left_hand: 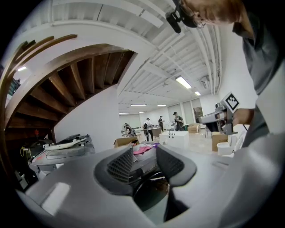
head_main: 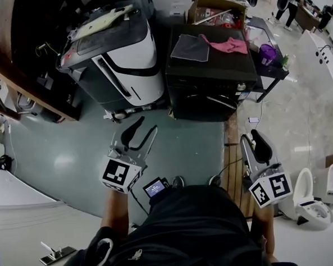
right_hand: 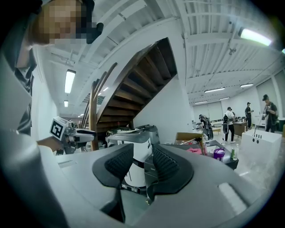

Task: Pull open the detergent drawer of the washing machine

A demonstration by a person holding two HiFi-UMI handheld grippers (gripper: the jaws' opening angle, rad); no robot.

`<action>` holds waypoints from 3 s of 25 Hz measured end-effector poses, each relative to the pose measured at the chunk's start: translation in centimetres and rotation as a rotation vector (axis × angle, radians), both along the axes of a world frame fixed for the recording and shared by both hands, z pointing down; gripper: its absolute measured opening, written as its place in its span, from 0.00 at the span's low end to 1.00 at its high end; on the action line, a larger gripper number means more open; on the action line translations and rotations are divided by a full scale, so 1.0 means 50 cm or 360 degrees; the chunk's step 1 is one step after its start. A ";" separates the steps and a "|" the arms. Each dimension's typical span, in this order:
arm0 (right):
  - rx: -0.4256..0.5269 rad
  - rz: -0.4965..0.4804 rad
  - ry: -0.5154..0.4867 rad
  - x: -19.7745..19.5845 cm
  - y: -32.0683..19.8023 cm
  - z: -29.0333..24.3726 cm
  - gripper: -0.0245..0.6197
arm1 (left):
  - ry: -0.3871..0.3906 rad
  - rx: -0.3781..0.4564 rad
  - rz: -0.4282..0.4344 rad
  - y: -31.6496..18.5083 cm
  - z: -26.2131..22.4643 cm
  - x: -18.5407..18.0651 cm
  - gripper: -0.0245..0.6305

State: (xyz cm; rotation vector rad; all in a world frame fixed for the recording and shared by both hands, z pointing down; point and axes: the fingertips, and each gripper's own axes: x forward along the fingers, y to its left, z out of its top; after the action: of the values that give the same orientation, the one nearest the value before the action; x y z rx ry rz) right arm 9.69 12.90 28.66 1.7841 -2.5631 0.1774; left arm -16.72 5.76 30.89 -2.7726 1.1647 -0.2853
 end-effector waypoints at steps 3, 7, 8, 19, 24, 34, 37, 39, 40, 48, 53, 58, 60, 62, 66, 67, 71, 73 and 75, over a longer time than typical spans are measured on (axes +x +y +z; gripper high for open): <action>0.0007 -0.0030 -0.0013 0.044 -0.014 -0.007 0.22 | -0.0015 0.0001 -0.0017 0.003 -0.008 0.045 0.35; 0.0001 -0.0072 -0.0033 0.110 -0.029 -0.006 0.22 | -0.0026 -0.0001 -0.0057 0.002 -0.015 0.108 0.35; -0.0001 -0.0078 -0.0036 0.128 -0.032 -0.003 0.22 | -0.0026 -0.0003 -0.0066 0.003 -0.015 0.123 0.35; -0.0029 -0.0134 -0.0103 0.287 -0.057 0.032 0.22 | -0.0099 -0.0005 -0.0105 0.006 -0.006 0.288 0.35; -0.0029 -0.0156 -0.0141 0.344 -0.059 0.041 0.22 | -0.0129 0.0010 -0.0113 0.011 -0.012 0.350 0.35; -0.0054 -0.0142 -0.0173 0.387 -0.078 0.055 0.22 | -0.0151 -0.0020 -0.0100 -0.011 0.000 0.389 0.35; -0.0051 -0.0107 -0.0163 0.382 -0.091 0.054 0.22 | -0.0136 -0.0024 -0.0064 -0.036 0.006 0.387 0.35; -0.0044 -0.0077 -0.0156 0.374 -0.102 0.050 0.22 | -0.0131 -0.0025 -0.0033 -0.057 0.009 0.381 0.35; -0.0043 -0.0060 -0.0152 0.370 -0.109 0.049 0.22 | -0.0126 -0.0028 -0.0020 -0.070 0.010 0.377 0.35; -0.0044 0.0045 -0.0122 0.312 -0.175 0.032 0.22 | -0.0073 -0.0029 0.0075 -0.180 0.003 0.332 0.35; -0.0036 0.0087 -0.0098 0.266 -0.214 0.023 0.22 | -0.0051 -0.0056 0.0132 -0.235 0.021 0.298 0.35; -0.0041 0.0142 -0.0075 0.229 -0.250 0.017 0.22 | -0.0019 -0.0076 0.0179 -0.290 0.027 0.261 0.35; -0.0041 0.0161 -0.0068 0.211 -0.261 0.018 0.22 | -0.0003 -0.0093 0.0198 -0.309 0.034 0.247 0.35; -0.0041 0.0182 -0.0063 0.193 -0.270 0.019 0.22 | 0.0000 -0.0106 0.0220 -0.327 0.044 0.233 0.35; -0.0037 0.0231 -0.0047 0.163 -0.286 0.017 0.22 | 0.0000 -0.0126 0.0255 -0.362 0.058 0.204 0.35; -0.0036 0.0245 -0.0042 0.156 -0.290 0.016 0.22 | 0.0004 -0.0128 0.0264 -0.370 0.061 0.196 0.35; -0.0030 0.0280 -0.0013 0.125 -0.304 0.010 0.22 | 0.0043 -0.0143 0.0295 -0.399 0.066 0.166 0.35; -0.0025 0.0286 0.0006 0.113 -0.310 0.004 0.22 | 0.0077 -0.0163 0.0308 -0.410 0.069 0.156 0.35; -0.0029 0.0292 0.0020 0.108 -0.316 0.002 0.22 | 0.0108 -0.0185 0.0312 -0.421 0.073 0.151 0.35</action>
State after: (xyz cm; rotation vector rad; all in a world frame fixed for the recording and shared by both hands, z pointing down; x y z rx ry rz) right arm 15.09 -2.89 28.76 2.0058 -2.3797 0.1899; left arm -9.19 -15.28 34.56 -2.9914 0.9064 -0.2477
